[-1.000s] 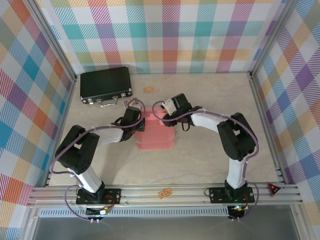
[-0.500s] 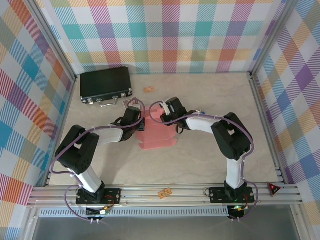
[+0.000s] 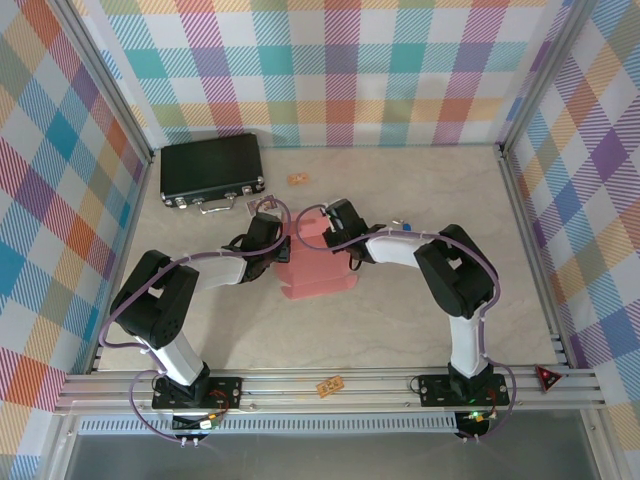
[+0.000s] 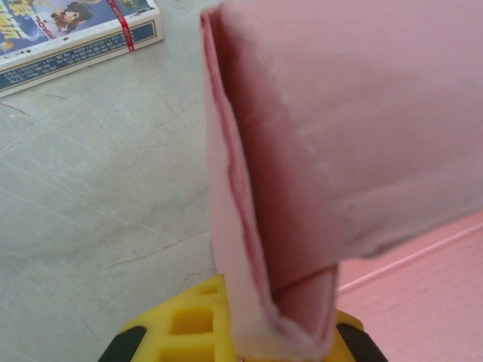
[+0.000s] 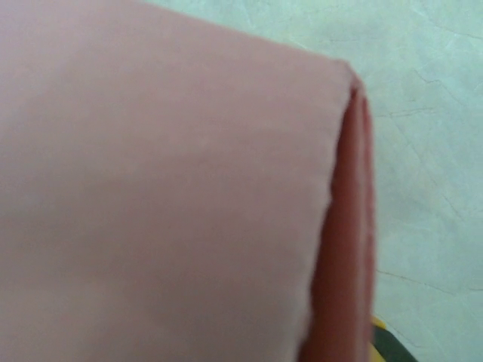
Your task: Fold the paper box
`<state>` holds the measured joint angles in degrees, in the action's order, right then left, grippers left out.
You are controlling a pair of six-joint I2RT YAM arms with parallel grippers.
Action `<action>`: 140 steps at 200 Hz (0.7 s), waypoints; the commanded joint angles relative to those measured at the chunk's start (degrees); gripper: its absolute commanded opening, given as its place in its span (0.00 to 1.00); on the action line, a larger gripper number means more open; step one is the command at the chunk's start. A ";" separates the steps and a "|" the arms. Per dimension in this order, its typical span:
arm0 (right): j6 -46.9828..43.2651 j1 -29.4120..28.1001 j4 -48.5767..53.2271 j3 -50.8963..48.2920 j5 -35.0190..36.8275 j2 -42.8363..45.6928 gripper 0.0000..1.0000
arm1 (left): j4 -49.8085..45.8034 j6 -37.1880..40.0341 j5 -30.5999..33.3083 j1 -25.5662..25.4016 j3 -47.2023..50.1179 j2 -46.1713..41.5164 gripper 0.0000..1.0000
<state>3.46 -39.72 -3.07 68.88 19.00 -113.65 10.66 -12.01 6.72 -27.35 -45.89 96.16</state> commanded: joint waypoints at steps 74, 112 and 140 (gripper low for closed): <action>6.41 -3.28 7.01 6.35 11.84 -5.11 0.10 | -0.94 0.32 -2.01 -0.94 -1.56 1.62 0.00; 8.75 -5.35 7.36 6.87 17.70 -5.87 0.09 | -1.58 0.15 -1.71 -0.95 -2.11 2.03 0.00; 10.53 -5.89 9.29 8.38 19.13 -7.04 0.08 | -1.69 0.16 -1.72 -0.93 -2.36 2.16 0.00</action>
<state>12.82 -44.45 2.11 75.37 35.20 -117.91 10.59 -12.05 6.17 -27.35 -46.87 97.03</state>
